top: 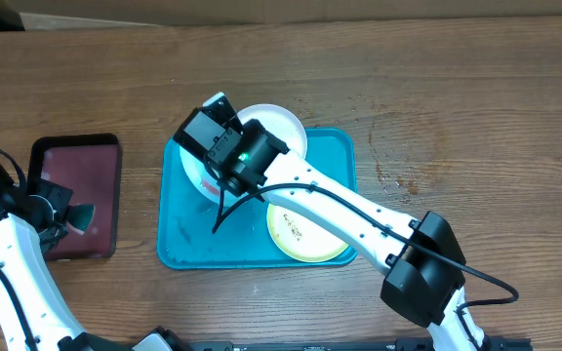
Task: Clean dirty plates on tray and stack at the side
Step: 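Hold the plate with the right gripper and scrub it with the sponge, then lift the light-blue plate with the right gripper and carry it right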
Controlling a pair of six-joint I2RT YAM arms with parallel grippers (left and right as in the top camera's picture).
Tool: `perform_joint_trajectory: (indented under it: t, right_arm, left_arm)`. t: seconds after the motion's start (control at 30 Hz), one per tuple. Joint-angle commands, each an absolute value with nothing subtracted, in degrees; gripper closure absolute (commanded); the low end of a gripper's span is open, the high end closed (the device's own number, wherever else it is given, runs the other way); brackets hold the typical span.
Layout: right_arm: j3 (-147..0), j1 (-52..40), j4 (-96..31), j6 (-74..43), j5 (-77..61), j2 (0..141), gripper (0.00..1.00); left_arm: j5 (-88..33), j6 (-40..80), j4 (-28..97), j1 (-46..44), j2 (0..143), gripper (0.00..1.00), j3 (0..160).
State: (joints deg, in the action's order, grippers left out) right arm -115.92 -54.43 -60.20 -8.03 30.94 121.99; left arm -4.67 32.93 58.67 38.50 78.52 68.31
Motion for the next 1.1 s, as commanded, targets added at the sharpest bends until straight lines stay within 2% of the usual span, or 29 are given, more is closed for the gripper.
perform_joint_trajectory:
  t: [0.0,0.53,0.77,0.93,1.07]
  right_arm:
    - [-118.9,-55.5,-60.0,-0.1,35.4,119.7,0.96]
    - [-119.0,-64.4,-57.4,10.1,60.8,119.7,0.96]
    - [-119.0,-64.5,-57.3,10.5,60.3,119.7,0.96]
    - [-119.0,-64.2,-57.5,8.4,55.0,119.7,0.96]
    - [-119.0,-62.6,-58.4,-0.4,47.5,119.7,0.96]
  left_arm:
    - [-6.5,33.5,58.2,38.7,78.1,0.96,69.2]
    - [-6.7,33.5,58.0,38.7,79.4,0.96,69.2]
    - [-6.7,33.5,58.0,38.7,79.4,0.96,69.2]
    - [-6.7,33.4,58.0,38.7,79.4,0.96,69.2]
    - [-6.7,33.4,58.0,38.7,79.4,0.96,69.2]
